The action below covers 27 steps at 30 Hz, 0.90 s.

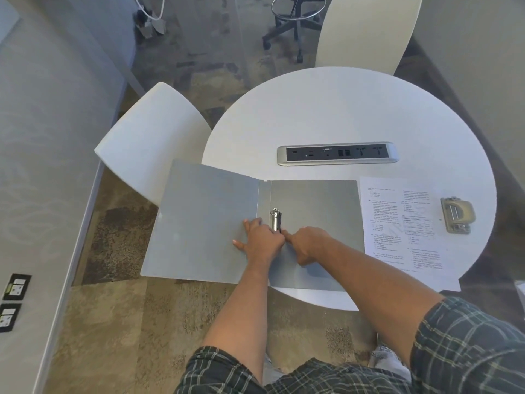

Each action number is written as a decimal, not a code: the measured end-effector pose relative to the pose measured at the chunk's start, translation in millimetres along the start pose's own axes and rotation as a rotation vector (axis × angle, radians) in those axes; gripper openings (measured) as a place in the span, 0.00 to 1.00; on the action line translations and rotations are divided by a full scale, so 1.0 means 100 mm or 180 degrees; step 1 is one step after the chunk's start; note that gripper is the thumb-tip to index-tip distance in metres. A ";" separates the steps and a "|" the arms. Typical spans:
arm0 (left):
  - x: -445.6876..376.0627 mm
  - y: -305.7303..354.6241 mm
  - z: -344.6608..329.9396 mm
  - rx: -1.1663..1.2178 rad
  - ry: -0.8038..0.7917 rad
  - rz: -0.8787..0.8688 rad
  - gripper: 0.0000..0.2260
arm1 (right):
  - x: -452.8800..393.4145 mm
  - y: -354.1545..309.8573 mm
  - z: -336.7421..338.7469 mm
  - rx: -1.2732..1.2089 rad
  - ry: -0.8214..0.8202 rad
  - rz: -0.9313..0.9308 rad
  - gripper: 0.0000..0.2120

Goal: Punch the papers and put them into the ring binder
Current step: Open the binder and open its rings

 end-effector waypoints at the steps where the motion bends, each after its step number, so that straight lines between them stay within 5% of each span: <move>1: -0.03 -0.01 0.00 0.0017 -0.0024 0.0027 0.10 | 0.00 0.01 0.01 -0.0044 -0.0025 -0.0006 0.43; 10: -0.10 0.05 -0.09 -0.0181 0.0071 0.0242 0.12 | -0.02 0.07 -0.04 -0.0231 -0.0101 -0.0199 0.54; 19: -0.16 0.13 -0.07 -0.0317 -0.0438 0.0252 0.28 | 0.00 0.05 -0.01 -0.0251 -0.0206 -0.0148 0.57; 27: -0.18 -0.03 -0.13 0.0285 -0.0226 0.0153 0.19 | -0.01 0.01 -0.01 -0.0289 -0.0259 -0.0147 0.56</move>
Point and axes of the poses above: each hand's wrist, its own x-axis away from the middle knuckle, its own z-axis out of the back of the hand, y = z × x, the point moved 1 cm from there along -x, towards the middle knuckle, and after that the axes turned 13 degrees about y, right-handed, at the moved point
